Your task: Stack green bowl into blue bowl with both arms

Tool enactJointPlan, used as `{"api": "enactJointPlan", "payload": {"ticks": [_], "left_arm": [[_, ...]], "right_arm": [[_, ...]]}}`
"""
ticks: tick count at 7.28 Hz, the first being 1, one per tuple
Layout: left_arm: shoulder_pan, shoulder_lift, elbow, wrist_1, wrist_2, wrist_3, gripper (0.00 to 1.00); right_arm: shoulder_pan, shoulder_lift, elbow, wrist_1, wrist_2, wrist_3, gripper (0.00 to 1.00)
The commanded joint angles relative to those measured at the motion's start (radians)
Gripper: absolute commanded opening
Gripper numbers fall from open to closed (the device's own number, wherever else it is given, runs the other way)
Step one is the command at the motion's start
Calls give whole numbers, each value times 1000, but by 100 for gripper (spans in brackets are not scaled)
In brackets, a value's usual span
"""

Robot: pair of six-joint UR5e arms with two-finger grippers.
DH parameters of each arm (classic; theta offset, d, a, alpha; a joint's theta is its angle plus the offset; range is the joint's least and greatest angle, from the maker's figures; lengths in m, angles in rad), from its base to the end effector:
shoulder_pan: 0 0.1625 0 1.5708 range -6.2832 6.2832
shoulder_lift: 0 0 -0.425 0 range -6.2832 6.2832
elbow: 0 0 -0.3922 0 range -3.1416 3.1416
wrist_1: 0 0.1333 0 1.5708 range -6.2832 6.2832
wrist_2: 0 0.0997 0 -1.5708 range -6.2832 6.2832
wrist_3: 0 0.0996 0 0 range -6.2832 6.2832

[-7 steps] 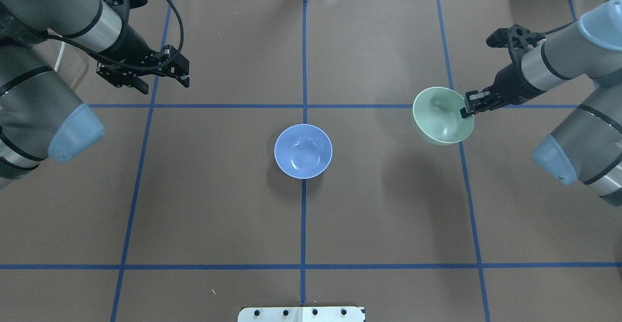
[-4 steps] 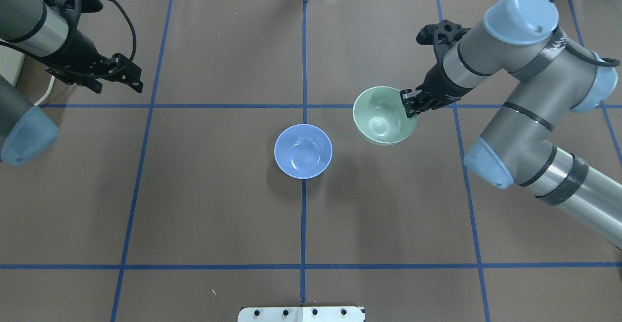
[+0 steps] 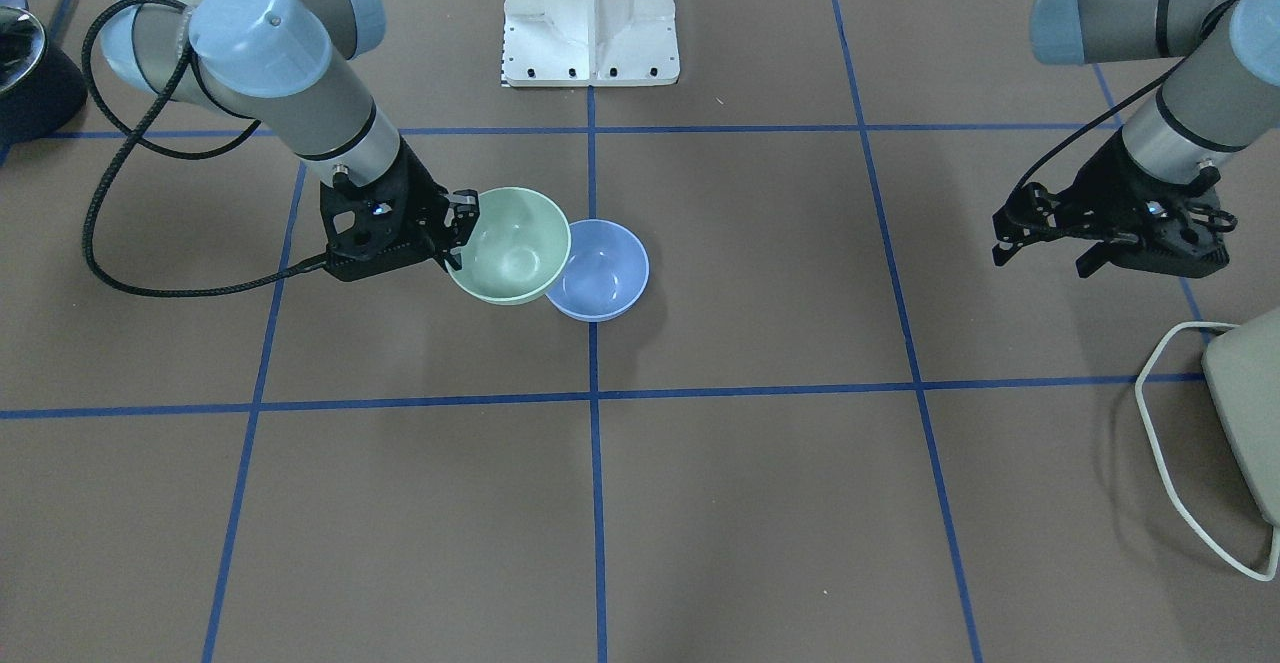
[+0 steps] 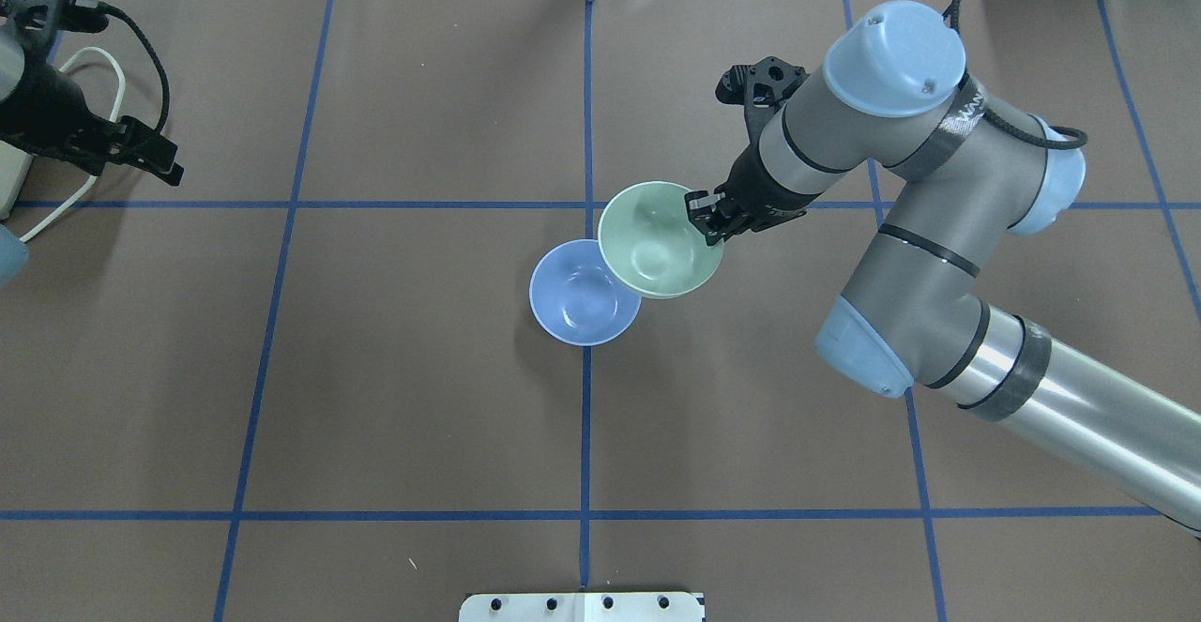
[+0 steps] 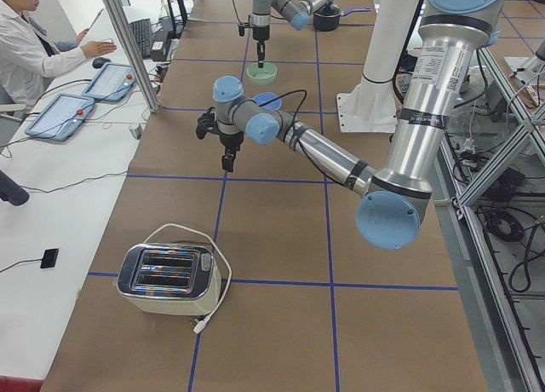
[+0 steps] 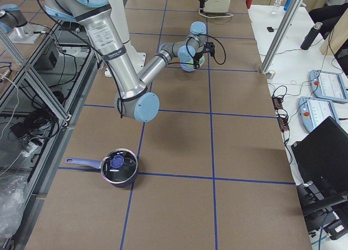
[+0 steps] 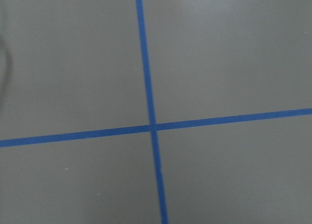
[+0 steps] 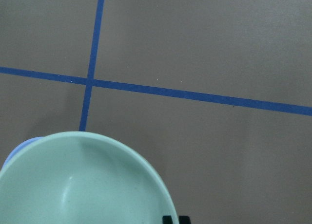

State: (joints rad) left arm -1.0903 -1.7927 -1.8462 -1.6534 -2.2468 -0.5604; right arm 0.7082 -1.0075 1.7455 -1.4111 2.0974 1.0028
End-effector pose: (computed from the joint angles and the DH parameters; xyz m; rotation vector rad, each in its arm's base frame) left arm 0.1978 -0.5331 0.4003 0.1569 0.8460 0.1210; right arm -0.4370 -0.4838 0.2337 0.1278 -0.9940 -0.1080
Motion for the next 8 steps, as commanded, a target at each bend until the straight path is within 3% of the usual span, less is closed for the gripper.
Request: {"api": "enactJointPlan", "payload": {"ticks": [1,8], "left_arm": [[-8,12,2,-2,6,25,96],[-6,12,8,-5,7,25,96]], "right_arm": [[-44,78,-62,0,-48,45,12],[-119,98,-116,14,-115,46,13]]}}
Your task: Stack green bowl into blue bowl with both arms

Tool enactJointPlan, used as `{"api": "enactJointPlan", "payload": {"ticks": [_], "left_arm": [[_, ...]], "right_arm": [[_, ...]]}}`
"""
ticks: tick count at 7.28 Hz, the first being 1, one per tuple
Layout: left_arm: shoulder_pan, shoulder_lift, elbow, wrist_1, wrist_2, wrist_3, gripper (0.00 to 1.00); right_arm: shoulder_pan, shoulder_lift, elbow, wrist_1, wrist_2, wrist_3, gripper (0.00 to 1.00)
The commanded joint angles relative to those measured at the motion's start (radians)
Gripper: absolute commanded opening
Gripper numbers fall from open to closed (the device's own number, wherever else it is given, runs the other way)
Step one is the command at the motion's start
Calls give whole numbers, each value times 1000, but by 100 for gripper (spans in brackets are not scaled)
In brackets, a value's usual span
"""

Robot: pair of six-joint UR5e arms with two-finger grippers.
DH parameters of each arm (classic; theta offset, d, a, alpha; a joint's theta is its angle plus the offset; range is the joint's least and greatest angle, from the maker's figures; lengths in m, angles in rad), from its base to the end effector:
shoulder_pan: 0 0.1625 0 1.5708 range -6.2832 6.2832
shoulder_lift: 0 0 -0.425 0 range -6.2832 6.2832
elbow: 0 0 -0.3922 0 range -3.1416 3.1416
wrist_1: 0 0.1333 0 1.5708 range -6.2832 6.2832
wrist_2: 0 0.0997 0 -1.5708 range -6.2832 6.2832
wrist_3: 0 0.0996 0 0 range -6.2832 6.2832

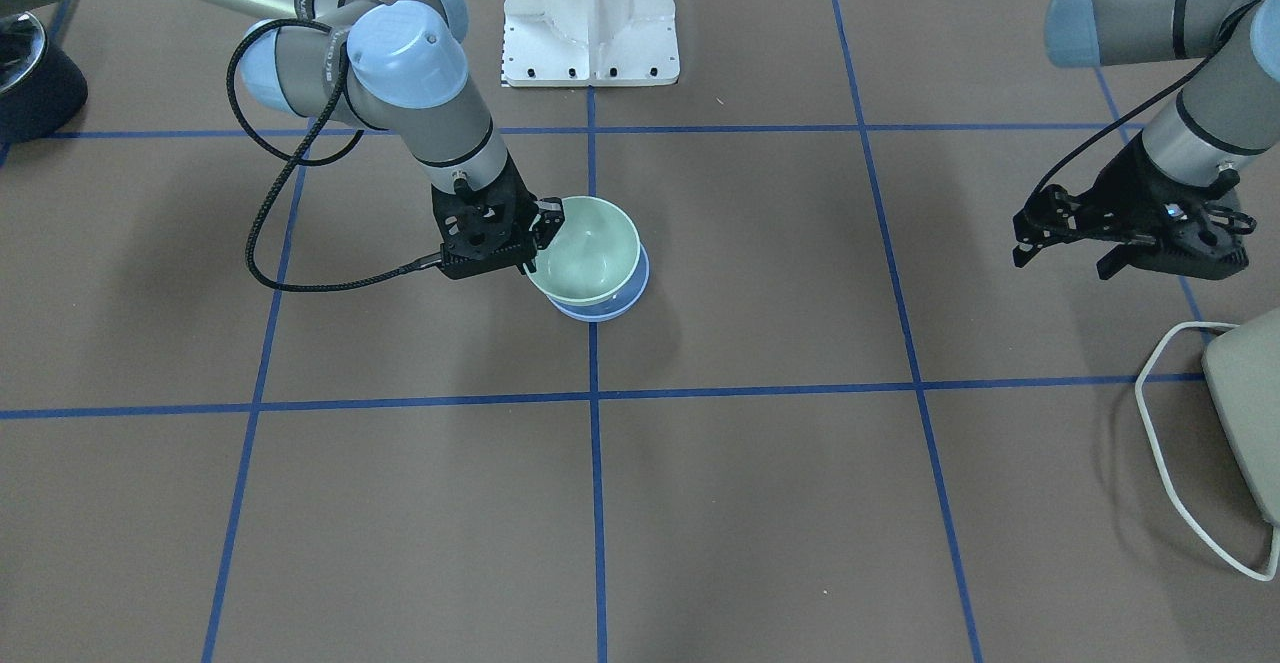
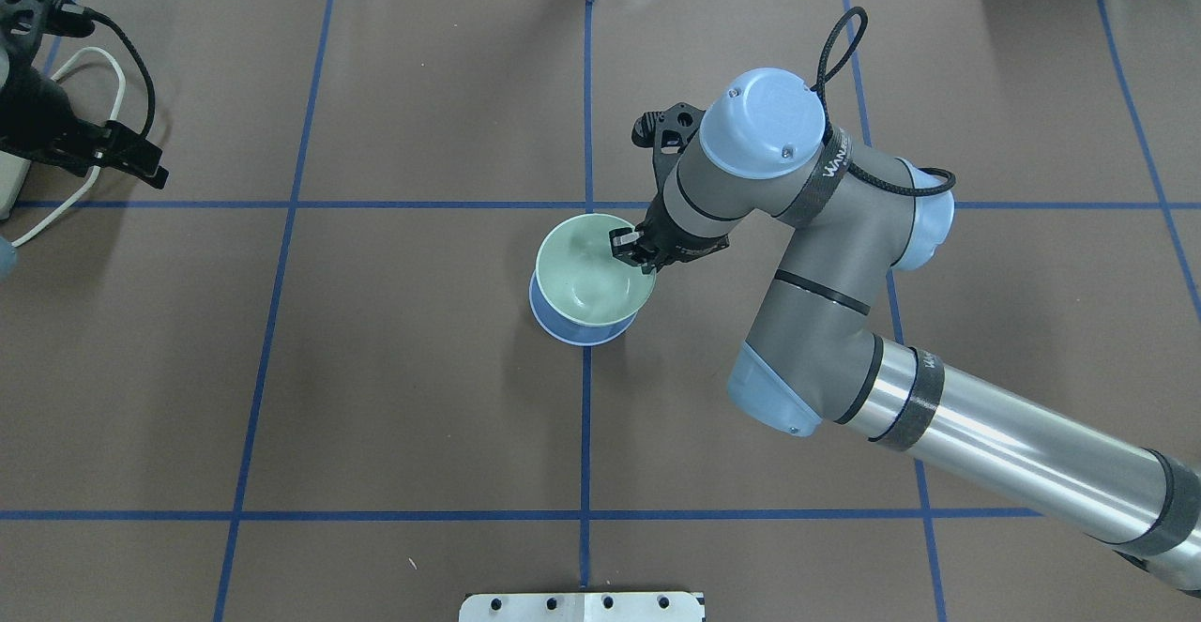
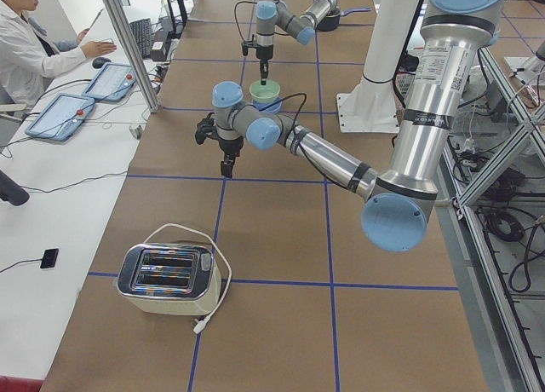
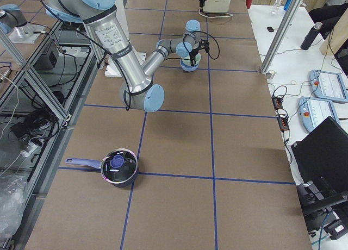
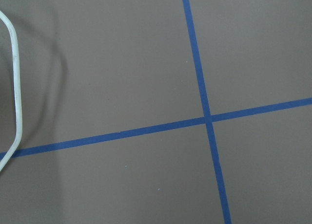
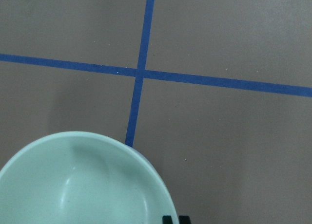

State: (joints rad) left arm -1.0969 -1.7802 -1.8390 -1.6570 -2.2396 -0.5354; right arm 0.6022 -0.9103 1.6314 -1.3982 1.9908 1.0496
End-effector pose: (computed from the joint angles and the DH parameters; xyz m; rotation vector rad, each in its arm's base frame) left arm 0.1931 -0.5333 0.4107 0.1600 0.8312 0.1307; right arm -0.5150 -0.4665 0.2185 0.1373 -0.9525 -0.1130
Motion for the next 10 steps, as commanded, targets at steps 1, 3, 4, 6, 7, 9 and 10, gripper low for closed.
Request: {"api": "enactJointPlan", "payload": {"ticks": [1,3,4,6,7,9,10], "left_arm": [[0,1,1,-1,0,0,96],[0,1,3,-1,0,0,96],[2,1,4,-1,0,0,96],[2,1,4,-1,0,0,96],[2,1,4,-3,0,0,96],[2,1,4,-3,0,0,96],[2,1,3,-3,0,-2,96]], "right_arm": [[-24,1,-11,2,-32,0,13],[-33,2,-16,10,-43,0,13],[-33,5,-16,13,-43,0,13],[-33,7,-18,15,-43,0,13],[-33,8,-18,15,-43,0,13],[-35,16,-31,16,-43,16,13],[-35,21,-33,16,-43,17,13]]}}
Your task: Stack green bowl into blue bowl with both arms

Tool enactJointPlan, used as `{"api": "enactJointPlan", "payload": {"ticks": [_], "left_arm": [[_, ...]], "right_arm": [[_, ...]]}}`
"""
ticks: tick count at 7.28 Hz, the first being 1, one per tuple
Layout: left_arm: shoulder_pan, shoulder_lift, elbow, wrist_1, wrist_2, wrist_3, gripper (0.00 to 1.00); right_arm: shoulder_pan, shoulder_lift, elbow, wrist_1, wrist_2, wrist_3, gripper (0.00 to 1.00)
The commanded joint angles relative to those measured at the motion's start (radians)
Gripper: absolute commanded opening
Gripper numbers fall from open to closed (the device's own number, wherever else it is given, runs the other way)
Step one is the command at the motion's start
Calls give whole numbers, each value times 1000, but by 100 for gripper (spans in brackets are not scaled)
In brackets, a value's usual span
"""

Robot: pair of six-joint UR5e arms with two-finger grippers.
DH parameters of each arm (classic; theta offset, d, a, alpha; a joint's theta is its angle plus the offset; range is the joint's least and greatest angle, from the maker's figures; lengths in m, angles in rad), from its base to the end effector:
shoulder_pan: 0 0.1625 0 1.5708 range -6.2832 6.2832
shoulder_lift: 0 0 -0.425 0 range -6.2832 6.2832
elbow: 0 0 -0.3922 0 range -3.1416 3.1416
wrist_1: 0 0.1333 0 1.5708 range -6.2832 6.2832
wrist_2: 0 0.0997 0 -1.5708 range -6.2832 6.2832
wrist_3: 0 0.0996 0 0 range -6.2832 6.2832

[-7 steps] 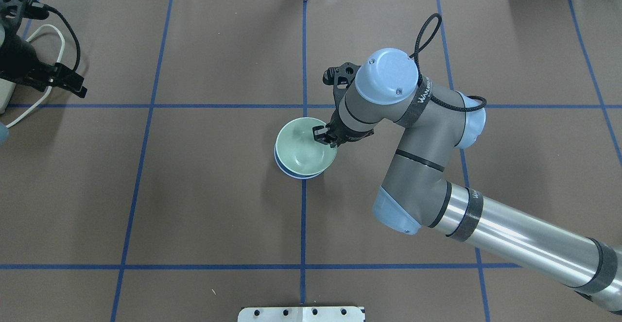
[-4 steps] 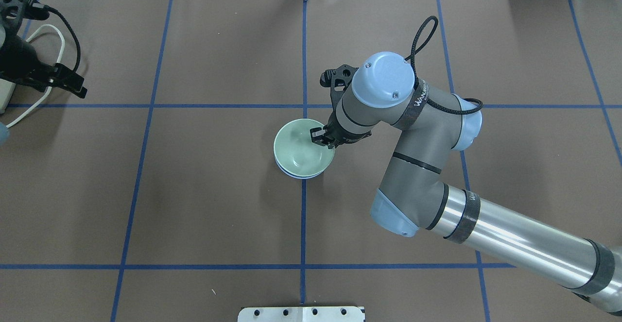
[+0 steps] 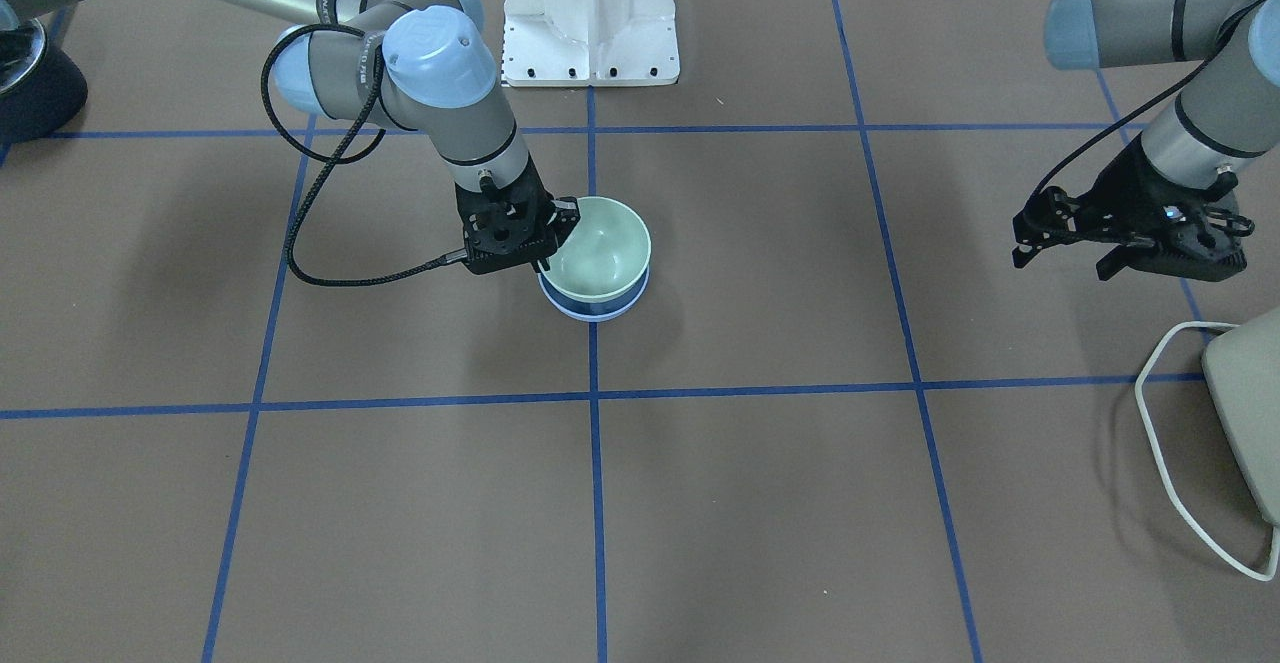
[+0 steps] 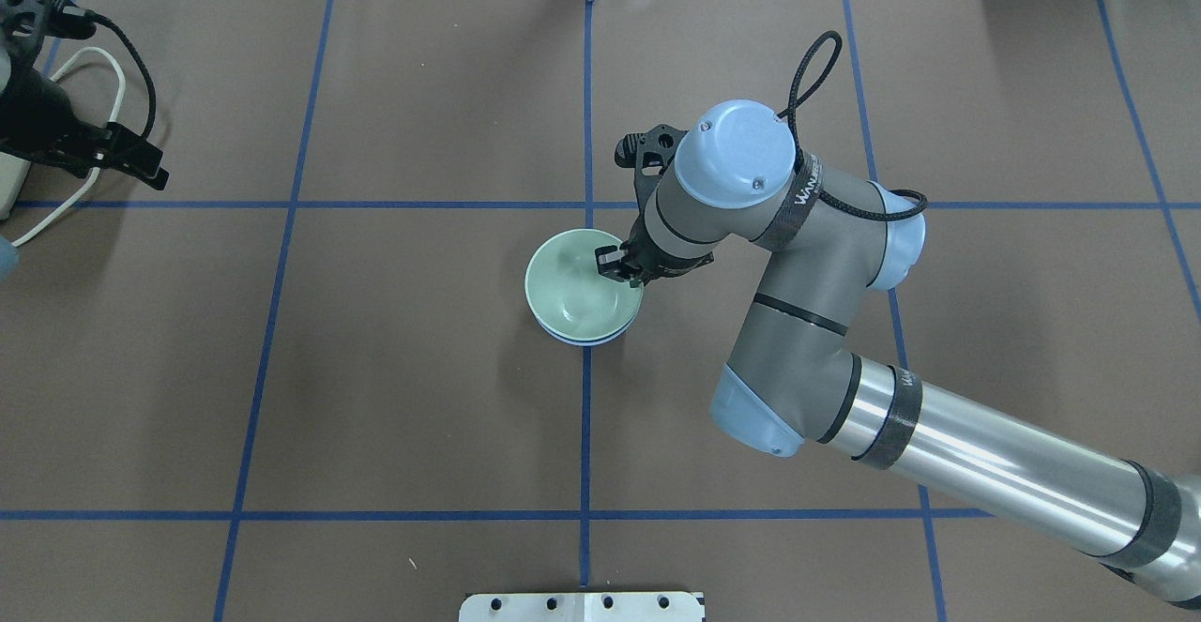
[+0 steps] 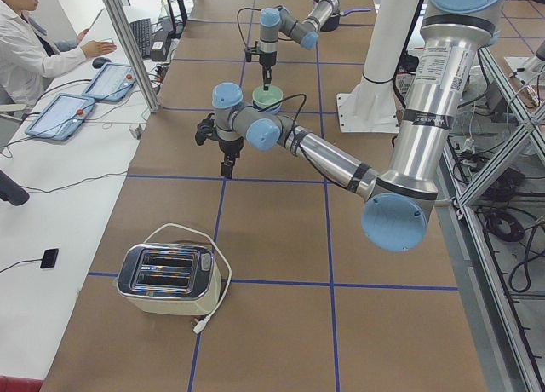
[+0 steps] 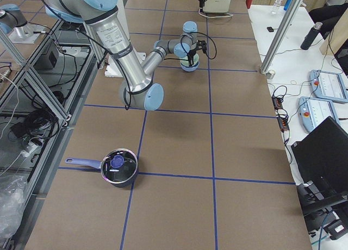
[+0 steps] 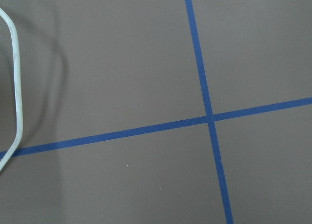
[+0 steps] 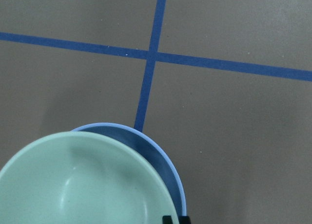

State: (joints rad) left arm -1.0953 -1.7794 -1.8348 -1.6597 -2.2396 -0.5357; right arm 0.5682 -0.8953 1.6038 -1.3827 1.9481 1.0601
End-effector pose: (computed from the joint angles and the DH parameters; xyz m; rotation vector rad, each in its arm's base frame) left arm 0.1942 -0.5335 0.4128 0.1572 0.8304 0.1311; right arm -0.5365 -0.4571 0.2189 0.1532 -0.9398 -0.1160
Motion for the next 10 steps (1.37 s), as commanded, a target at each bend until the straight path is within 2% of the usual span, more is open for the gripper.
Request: {"api": "enactJointPlan", "payload": {"ticks": [1,10], "left_arm": [[-1,0,-1,0,0,-1,96],[0,0,3,0,0,-4,96]], "right_arm": [[-1,6,-5,1,-2,6,13],[-5,6,-25,1,-17,6,13]]}}
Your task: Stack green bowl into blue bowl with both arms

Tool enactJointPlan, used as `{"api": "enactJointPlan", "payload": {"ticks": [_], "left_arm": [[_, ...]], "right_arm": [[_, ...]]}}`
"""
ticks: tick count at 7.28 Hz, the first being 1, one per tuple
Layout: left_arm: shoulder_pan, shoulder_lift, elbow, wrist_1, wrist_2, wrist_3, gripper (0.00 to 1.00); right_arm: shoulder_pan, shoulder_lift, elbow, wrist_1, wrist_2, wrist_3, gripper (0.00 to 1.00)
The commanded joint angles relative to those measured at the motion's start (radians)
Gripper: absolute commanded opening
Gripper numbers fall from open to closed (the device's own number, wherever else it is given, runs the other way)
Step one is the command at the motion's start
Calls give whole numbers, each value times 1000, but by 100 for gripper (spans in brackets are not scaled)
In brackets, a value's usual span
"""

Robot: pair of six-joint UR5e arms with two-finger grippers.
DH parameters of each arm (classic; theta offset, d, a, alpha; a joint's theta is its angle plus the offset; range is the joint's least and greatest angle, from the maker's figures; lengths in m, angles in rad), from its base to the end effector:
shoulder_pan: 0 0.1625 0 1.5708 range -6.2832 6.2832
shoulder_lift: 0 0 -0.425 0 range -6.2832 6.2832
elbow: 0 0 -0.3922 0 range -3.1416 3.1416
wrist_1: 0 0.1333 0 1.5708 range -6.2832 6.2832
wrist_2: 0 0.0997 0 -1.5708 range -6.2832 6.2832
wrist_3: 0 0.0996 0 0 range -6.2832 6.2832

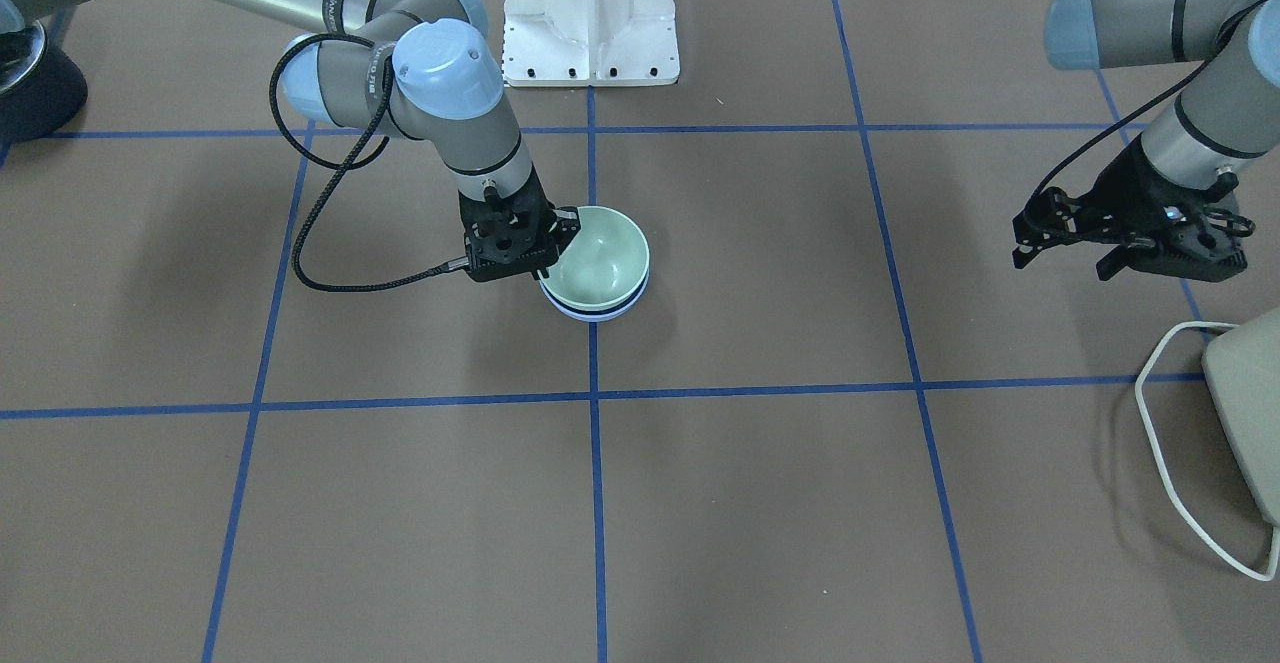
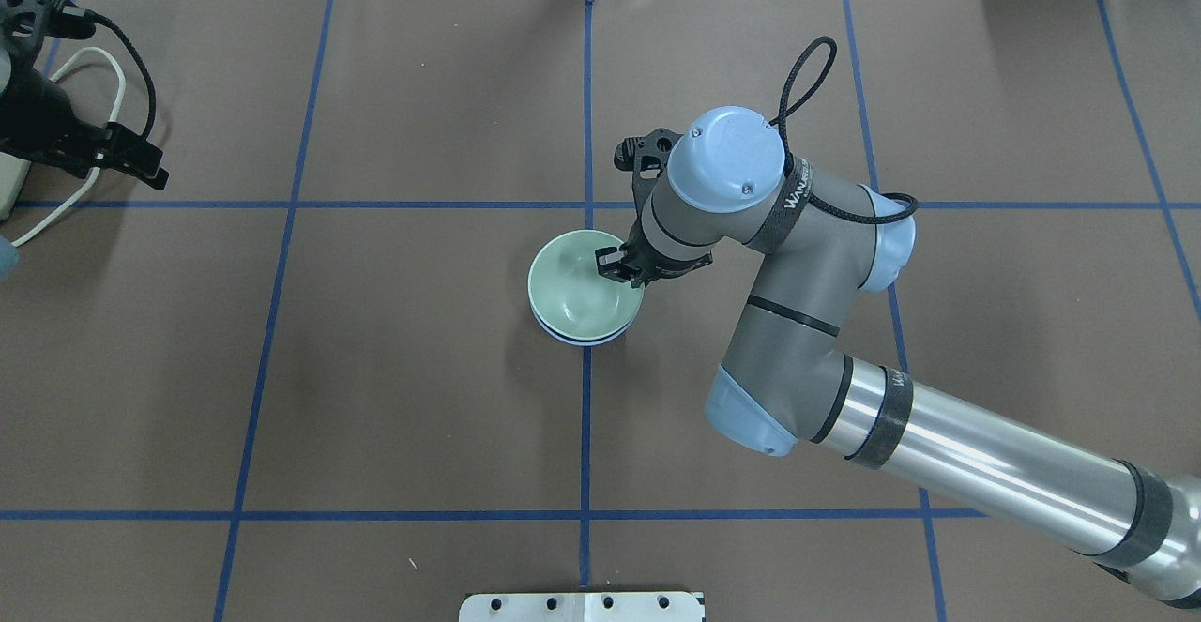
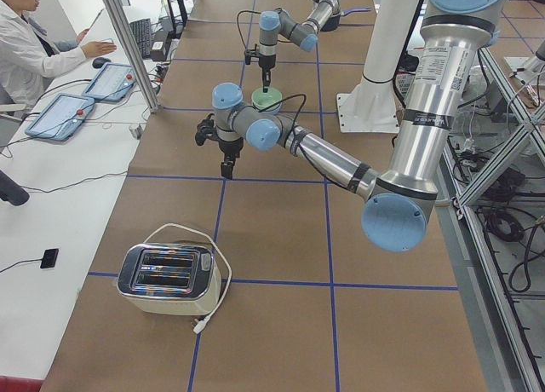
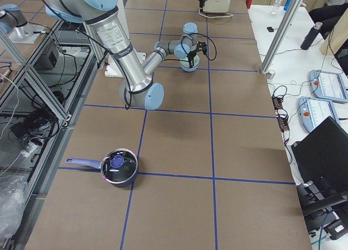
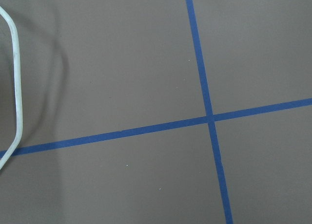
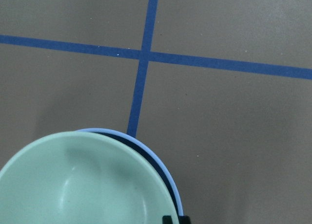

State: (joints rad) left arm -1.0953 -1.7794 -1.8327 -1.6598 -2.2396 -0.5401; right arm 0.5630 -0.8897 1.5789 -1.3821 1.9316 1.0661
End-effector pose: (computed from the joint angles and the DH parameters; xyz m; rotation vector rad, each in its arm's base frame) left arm 0.1944 -0.5338 0.4138 0.1537 0.8299 0.1263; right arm -0.5444 -0.4596 0.2261 0.1513 -0.9183 -0.1043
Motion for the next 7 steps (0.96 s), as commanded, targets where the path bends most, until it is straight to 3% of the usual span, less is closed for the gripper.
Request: {"api": "enactJointPlan", "payload": {"ticks": [1,6,7], "left_arm": [[0,0,3,0,0,2,96],[0,0,9,0,0,2,96],[0,0,9,0,0,2,96]], "right_arm": [[0,0,0,0,0,0,13],[-5,-1,0,0,0,0,14],[-5,0,0,2,0,0,22]]}}
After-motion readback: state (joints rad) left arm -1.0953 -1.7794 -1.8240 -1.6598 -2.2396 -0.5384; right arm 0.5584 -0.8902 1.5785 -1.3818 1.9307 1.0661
